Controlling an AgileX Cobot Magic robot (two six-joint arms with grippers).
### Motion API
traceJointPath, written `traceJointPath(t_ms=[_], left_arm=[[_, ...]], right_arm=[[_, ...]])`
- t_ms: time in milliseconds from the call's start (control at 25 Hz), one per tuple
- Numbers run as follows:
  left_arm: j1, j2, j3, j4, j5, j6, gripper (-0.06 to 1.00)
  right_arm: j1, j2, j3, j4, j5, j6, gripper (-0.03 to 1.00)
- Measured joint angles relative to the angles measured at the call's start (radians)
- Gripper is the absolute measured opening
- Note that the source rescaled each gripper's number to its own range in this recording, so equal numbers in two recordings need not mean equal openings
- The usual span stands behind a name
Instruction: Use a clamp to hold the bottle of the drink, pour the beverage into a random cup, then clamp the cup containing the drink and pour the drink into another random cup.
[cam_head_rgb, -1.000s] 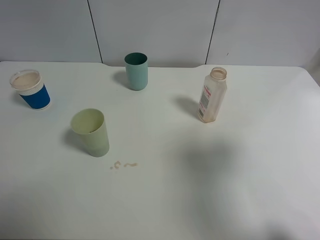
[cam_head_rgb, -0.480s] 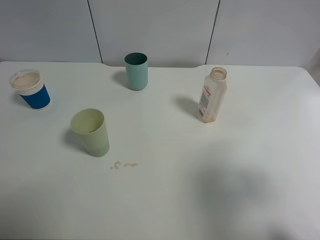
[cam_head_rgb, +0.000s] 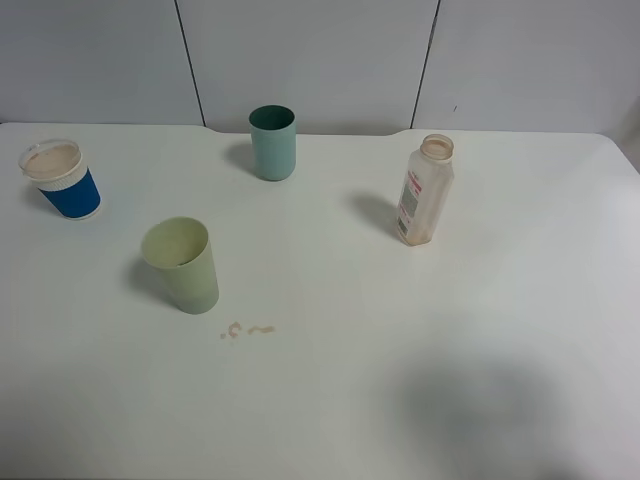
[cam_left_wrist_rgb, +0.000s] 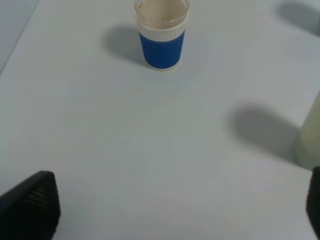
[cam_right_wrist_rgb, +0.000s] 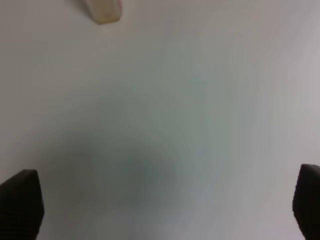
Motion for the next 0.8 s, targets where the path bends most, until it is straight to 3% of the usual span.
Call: traceJointPath(t_ms=[200,440,800], left_arm=[[0.0,0.0,0.0,0.0,0.0,0.0,1.0],[0.0,0.0,0.0,0.0,0.0,0.0,1.0],[0.0,0.0,0.0,0.0,0.0,0.0,1.0]], right_arm=[[0.0,-0.068,0.005,-0.018,-0.015,0.0,1.0],[0.0,-0.113,0.046,-0.027,-0.138,-0.001,1.0],[0.0,-0.113,0.049,-0.027,-0.156,-0.002,1.0]])
